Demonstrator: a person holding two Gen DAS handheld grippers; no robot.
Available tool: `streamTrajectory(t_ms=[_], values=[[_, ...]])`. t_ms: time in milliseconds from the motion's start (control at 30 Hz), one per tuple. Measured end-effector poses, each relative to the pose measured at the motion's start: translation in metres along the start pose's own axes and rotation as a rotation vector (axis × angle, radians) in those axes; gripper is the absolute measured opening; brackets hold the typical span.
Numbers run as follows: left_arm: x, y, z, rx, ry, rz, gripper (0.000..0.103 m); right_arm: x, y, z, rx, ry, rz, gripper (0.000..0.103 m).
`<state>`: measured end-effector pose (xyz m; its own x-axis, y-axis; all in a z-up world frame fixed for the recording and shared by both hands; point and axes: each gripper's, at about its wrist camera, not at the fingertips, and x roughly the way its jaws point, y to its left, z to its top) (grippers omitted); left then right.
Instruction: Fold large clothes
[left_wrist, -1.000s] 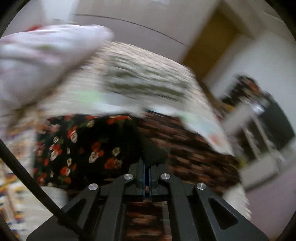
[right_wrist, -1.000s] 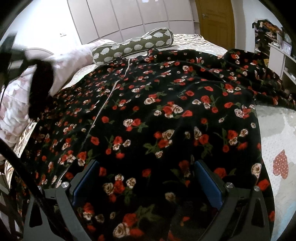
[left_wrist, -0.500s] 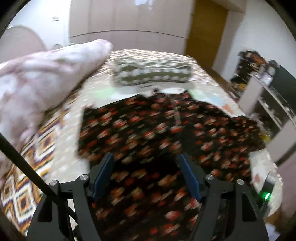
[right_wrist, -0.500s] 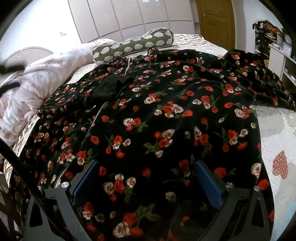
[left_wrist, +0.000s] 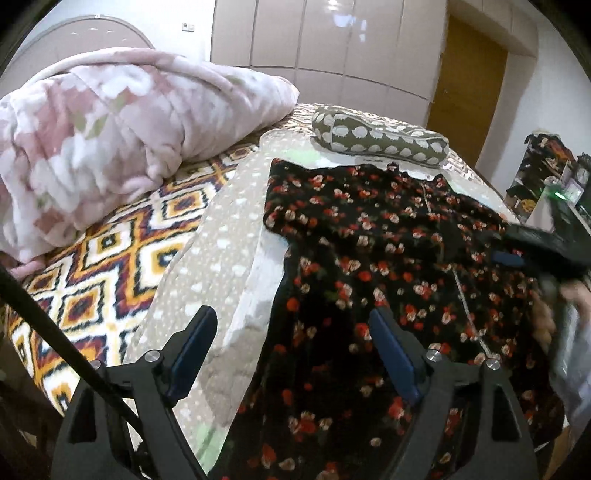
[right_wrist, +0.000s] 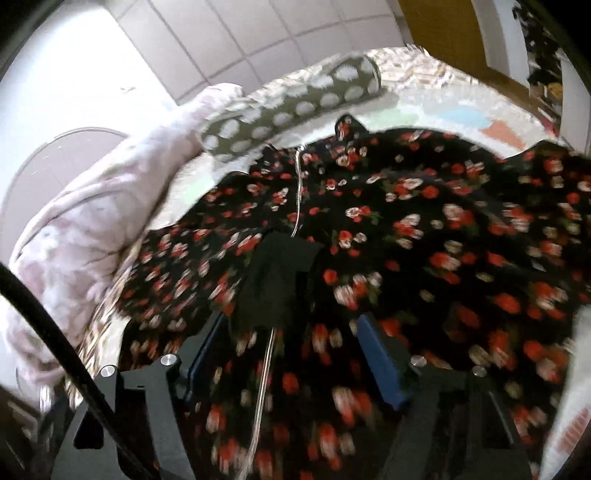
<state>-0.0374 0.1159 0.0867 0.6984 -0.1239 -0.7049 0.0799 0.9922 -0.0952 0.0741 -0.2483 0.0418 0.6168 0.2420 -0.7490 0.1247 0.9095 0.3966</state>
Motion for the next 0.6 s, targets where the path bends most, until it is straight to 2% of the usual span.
streamTrajectory(t_ms=[133, 167, 200, 233, 267, 300, 367, 500, 600], values=[[0.000, 0.003, -0.007, 0.011, -0.004, 0.016, 0.083, 0.047, 0.008, 0.015, 0.000, 0.059, -0.046, 0.073], [0.000, 0.005, -0.008, 0.012, -0.003, 0.022, 0.083, 0.058, 0.010, 0.017, -0.012, 0.089, -0.074, 0.058], [0.001, 0.007, -0.008, 0.008, -0.004, 0.029, 0.083, 0.066, 0.015, 0.020, -0.043, 0.104, -0.112, 0.029], [0.001, 0.010, -0.009, 0.002, -0.005, 0.033, 0.083, 0.067, 0.018, 0.022, -0.068, 0.110, -0.120, 0.015], [0.002, 0.013, -0.009, -0.009, -0.006, 0.036, 0.083, 0.067, 0.022, 0.026, -0.095, 0.126, -0.109, 0.008], [0.003, 0.016, -0.008, -0.023, -0.006, 0.035, 0.083, 0.063, 0.024, 0.032, -0.104, 0.128, -0.092, 0.007], [0.009, 0.022, -0.008, -0.057, -0.003, 0.033, 0.083, 0.050, 0.025, 0.043, -0.127, 0.074, -0.104, 0.006], [0.028, 0.026, -0.011, -0.085, 0.050, 0.031, 0.083, 0.043, 0.007, 0.075, -0.097, -0.003, -0.259, 0.006], [0.044, 0.024, -0.020, -0.085, 0.097, 0.039, 0.083, 0.061, -0.009, 0.083, -0.079, 0.038, -0.324, 0.008]])
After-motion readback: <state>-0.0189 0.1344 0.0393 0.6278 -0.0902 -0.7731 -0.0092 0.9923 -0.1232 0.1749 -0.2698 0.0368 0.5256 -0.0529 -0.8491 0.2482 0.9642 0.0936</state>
